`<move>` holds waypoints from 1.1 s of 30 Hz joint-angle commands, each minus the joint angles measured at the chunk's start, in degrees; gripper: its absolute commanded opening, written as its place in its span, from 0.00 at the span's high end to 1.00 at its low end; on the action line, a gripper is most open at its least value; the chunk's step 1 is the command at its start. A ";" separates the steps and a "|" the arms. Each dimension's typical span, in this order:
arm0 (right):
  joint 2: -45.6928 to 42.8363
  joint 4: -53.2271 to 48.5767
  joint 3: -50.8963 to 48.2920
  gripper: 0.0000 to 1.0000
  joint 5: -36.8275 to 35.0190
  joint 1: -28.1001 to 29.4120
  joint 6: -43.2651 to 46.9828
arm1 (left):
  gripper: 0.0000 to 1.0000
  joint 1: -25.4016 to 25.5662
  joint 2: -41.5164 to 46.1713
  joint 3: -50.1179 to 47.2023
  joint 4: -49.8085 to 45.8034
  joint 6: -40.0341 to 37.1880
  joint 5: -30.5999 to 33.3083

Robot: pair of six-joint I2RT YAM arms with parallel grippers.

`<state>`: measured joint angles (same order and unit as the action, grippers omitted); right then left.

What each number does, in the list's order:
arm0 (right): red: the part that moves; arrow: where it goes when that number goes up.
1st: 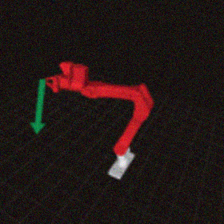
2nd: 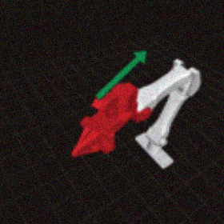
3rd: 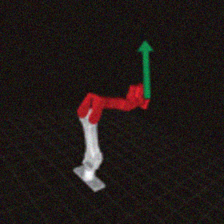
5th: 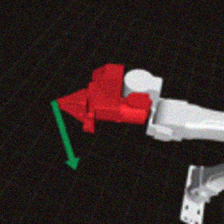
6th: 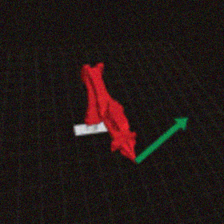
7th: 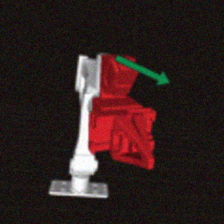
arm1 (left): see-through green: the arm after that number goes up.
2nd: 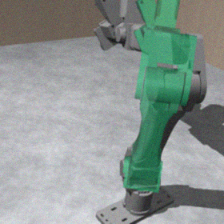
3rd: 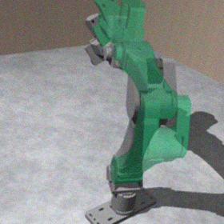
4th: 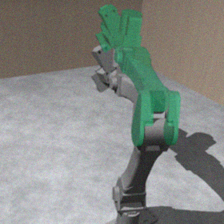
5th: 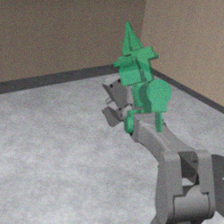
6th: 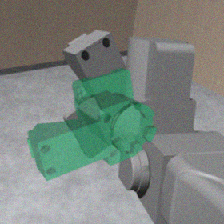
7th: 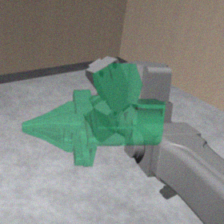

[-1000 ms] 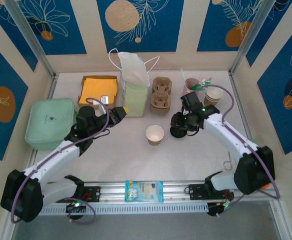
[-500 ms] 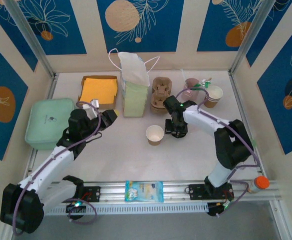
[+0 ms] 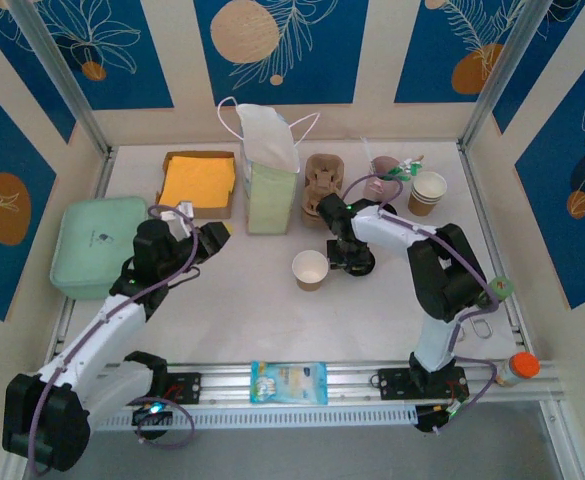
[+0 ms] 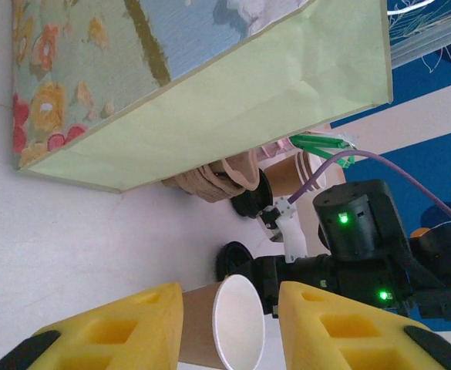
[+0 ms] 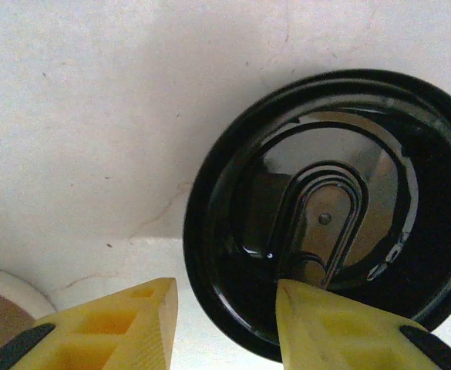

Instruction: Pack the takeout coffee

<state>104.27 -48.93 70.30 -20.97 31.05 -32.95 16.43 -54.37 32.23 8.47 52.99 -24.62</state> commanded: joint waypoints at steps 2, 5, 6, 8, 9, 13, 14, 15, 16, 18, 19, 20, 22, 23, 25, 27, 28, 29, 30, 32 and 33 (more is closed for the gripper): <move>1.76 -1.52 2.09 0.63 -2.11 0.75 0.19 | 0.62 -1.02 0.95 -0.37 -0.56 -1.59 -1.42; 2.77 -1.62 2.63 0.67 -2.91 0.94 0.12 | 0.62 -1.22 1.10 -0.38 -0.65 -1.66 -1.57; 3.08 -1.76 2.80 0.68 -3.16 1.03 0.23 | 0.62 -1.28 1.13 -0.37 -0.72 -1.75 -1.57; 3.48 -1.98 3.00 0.71 -3.56 1.20 0.16 | 0.62 -1.44 1.28 -0.34 -0.88 -1.88 -1.51; 3.57 -1.96 3.04 0.73 -3.64 1.21 0.16 | 0.62 -1.51 1.38 -0.40 -0.95 -1.99 -1.68; 3.33 -2.05 3.09 0.82 -4.03 1.30 -0.10 | 0.62 -1.66 2.01 -0.19 -1.72 -2.52 -1.57; 3.22 -2.09 3.09 0.83 -4.05 1.31 -0.02 | 0.62 -1.63 2.16 -0.11 -2.08 -2.78 -1.57; 3.06 -2.14 3.17 0.84 -4.19 1.30 -0.01 | 0.62 -1.62 2.40 -0.03 -2.49 -3.04 -1.46; 2.96 -2.35 3.25 0.84 -4.38 1.30 -0.03 | 0.62 -1.64 2.64 0.07 -2.73 -3.22 -1.40; 2.96 -2.59 3.43 0.84 -4.64 1.30 0.08 | 0.62 -1.72 3.06 0.14 -3.36 -3.66 -1.22; 3.05 -2.78 3.52 0.83 -4.82 1.30 0.16 | 0.62 -1.69 3.16 0.24 -3.61 -3.84 -1.17; 3.20 -2.97 3.60 0.82 -5.10 1.30 0.14 | 0.61 -1.78 3.24 0.26 -3.85 -3.99 -1.14; 3.53 -3.10 3.59 0.80 -5.44 1.30 0.08 | 0.61 -1.83 3.39 0.25 -4.07 -4.10 -1.17; 3.65 -3.10 3.53 0.79 -5.50 1.30 0.00 | 0.61 -1.77 3.48 0.27 -4.15 -4.21 -1.21; 3.92 -3.07 3.44 0.78 -5.65 1.30 -0.10 | 0.61 -1.83 3.73 0.21 -4.31 -4.23 -1.17; 4.18 -3.03 3.44 0.77 -5.83 1.30 -0.19 | 0.61 -1.92 3.93 0.25 -4.57 -4.39 -1.13; 4.36 -2.95 3.44 0.77 -5.92 1.30 -0.19 | 0.61 -1.87 4.07 0.29 -4.64 -4.46 -1.05; 4.53 -2.93 3.44 0.77 -6.06 1.30 -0.25 | 0.61 -1.90 4.09 0.27 -4.76 -4.56 -1.04; 4.63 -2.96 3.51 0.76 -6.18 1.38 -0.20 | 0.61 -1.95 4.22 0.31 -4.80 -4.63 -1.04; 5.05 -2.84 3.53 0.76 -6.14 1.38 -0.18 | 0.60 -2.00 4.27 0.29 -4.90 -4.62 -0.89; 5.20 -2.77 3.53 0.76 -6.05 1.39 -0.23 | 0.60 -1.94 4.34 0.27 -4.92 -4.65 -0.95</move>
<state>108.62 -50.46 72.66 -26.02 31.94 -32.95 15.16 -50.98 32.23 4.21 49.52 -25.15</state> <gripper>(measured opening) 0.241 0.394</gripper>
